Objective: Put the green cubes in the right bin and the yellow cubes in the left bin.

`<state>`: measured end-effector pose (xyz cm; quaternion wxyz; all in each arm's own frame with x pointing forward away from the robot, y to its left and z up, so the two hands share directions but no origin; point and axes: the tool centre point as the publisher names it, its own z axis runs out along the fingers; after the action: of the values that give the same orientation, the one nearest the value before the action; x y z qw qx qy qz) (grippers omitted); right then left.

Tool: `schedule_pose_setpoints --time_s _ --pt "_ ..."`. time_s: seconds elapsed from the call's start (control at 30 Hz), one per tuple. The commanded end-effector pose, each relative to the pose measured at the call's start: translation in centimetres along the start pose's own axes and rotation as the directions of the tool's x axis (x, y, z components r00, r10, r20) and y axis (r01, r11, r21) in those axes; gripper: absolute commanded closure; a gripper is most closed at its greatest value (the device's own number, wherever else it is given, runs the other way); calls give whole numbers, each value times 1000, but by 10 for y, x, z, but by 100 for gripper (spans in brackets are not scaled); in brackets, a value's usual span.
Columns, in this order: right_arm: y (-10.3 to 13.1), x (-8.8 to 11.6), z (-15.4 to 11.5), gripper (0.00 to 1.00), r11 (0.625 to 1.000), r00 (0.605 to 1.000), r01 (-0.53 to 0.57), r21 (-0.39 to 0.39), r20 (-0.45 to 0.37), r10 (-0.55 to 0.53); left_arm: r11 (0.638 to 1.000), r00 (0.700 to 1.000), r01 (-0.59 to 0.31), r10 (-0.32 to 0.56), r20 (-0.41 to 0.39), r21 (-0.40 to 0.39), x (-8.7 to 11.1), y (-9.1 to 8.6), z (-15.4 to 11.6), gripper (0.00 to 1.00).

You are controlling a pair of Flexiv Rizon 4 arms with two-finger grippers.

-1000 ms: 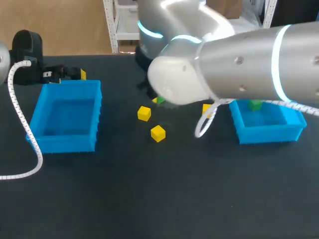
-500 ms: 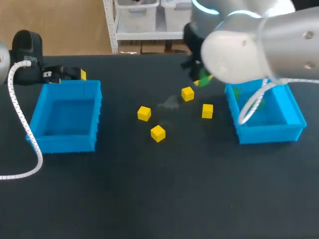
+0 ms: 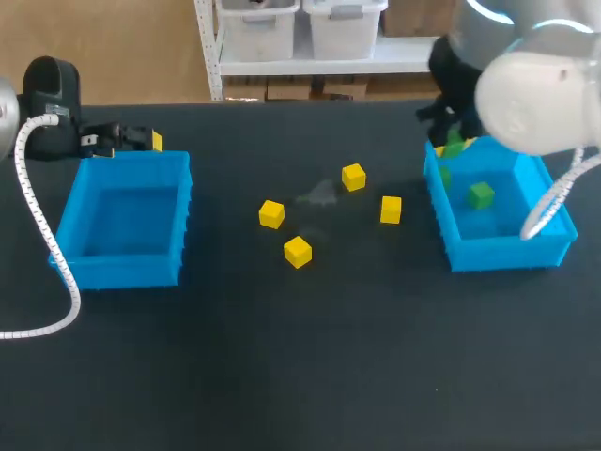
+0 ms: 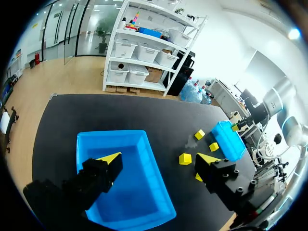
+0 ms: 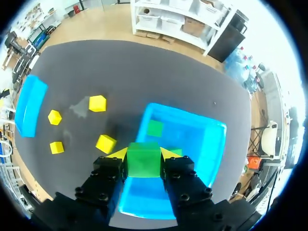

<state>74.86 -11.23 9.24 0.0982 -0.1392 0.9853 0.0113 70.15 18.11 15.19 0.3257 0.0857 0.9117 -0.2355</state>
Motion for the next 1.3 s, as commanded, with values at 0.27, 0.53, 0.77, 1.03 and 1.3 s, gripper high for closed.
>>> schedule_pose_setpoints --time_s 0.27,0.53,0.77,1.03,1.3 --pt "-36 19 1 100 998 991 -54 -18 124 56 1000 1000 -1 1 4 7 1 2 0 0" --pt "-48 23 7 100 997 989 -74 -25 123 76 1000 1000 -1 1 4 7 1 2 0 0" --pt "-49 26 11 71 997 989 -75 -20 129 77 1000 1000 -1 1 4 7 1 2 0 0" --pt "-53 32 12 0 995 987 -92 -30 133 95 1000 1000 -1 1 4 7 1 2 0 0" --pt "-51 34 9 0 995 985 -95 -40 142 99 1000 1000 -1 1 4 7 1 2 0 0"
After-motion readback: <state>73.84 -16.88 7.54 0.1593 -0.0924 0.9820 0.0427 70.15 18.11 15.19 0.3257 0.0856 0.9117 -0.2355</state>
